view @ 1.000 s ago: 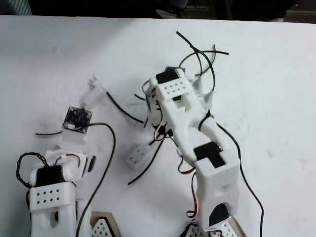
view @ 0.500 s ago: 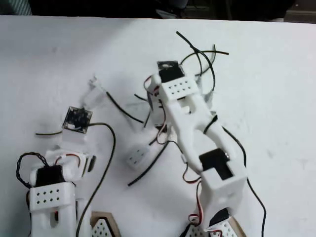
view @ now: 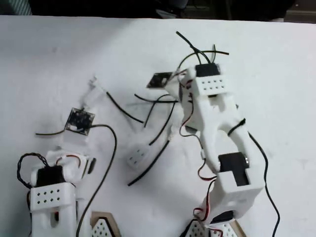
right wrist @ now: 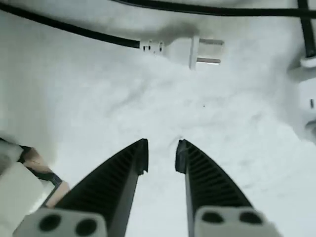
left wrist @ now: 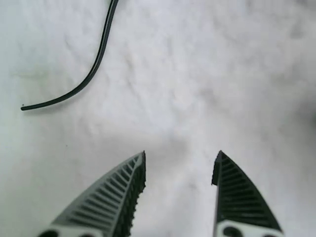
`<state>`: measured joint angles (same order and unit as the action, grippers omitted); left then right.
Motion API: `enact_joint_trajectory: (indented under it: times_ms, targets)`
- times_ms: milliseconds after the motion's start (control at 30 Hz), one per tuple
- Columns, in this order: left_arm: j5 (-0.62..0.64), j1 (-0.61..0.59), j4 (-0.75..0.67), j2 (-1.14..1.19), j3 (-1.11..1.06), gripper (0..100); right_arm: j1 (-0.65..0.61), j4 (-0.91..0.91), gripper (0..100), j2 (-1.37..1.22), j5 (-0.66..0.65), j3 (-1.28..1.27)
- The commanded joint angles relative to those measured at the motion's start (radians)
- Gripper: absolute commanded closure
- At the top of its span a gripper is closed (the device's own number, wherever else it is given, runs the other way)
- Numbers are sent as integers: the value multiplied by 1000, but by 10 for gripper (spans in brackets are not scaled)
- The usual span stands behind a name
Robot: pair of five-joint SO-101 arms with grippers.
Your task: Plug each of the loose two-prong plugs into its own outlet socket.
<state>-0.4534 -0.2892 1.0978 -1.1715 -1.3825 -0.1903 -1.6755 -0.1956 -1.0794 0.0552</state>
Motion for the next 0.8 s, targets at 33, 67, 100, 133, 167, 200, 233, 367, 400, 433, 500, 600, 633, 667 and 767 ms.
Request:
enact_joint_trajectory:
  times_ms: [33, 67, 100, 133, 167, 200, 233, 367, 400, 433, 500, 600, 633, 667, 767]
  targets:
    - [-11, -1, -14, -18, 5, 774, 38, 108, 799, 50, -173, -66]
    - [-11, -1, -14, -18, 5, 774, 39, 147, 790, 50, -221, -98]
    - [-11, -1, -14, -18, 5, 774, 39, 186, 789, 51, -259, -132]
    - [-11, -1, -14, -18, 5, 774, 39, 226, 789, 51, -292, -163]
    - [-11, -1, -14, -18, 5, 774, 38, 263, 789, 51, -318, -195]
    - [-11, -1, -14, -18, 5, 774, 36, 302, 789, 56, -338, -227]
    - [-11, -1, -14, -18, 5, 774, 35, 341, 789, 65, -358, -261]
    - [-11, 1, -14, -18, 5, 774, 16, 538, 789, 142, -402, -436]
    - [-11, 1, -14, -18, 5, 774, 8, 584, 789, 166, -404, -485]
    - [-11, 1, -15, -18, 5, 774, -4, 627, 789, 188, -405, -529]
    - [-11, 1, -15, -18, 5, 774, -36, 688, 789, 229, -405, -603]
    - [-12, 1, -15, -18, 5, 774, -88, 739, 789, 275, -399, -675]
    - [-12, 1, -15, -18, 5, 774, -104, 746, 789, 286, -397, -689]
    - [-12, 1, -15, -18, 5, 774, -120, 748, 789, 291, -397, -698]
    - [-14, 1, -15, -18, 5, 774, -163, 774, 789, 288, -391, -721]
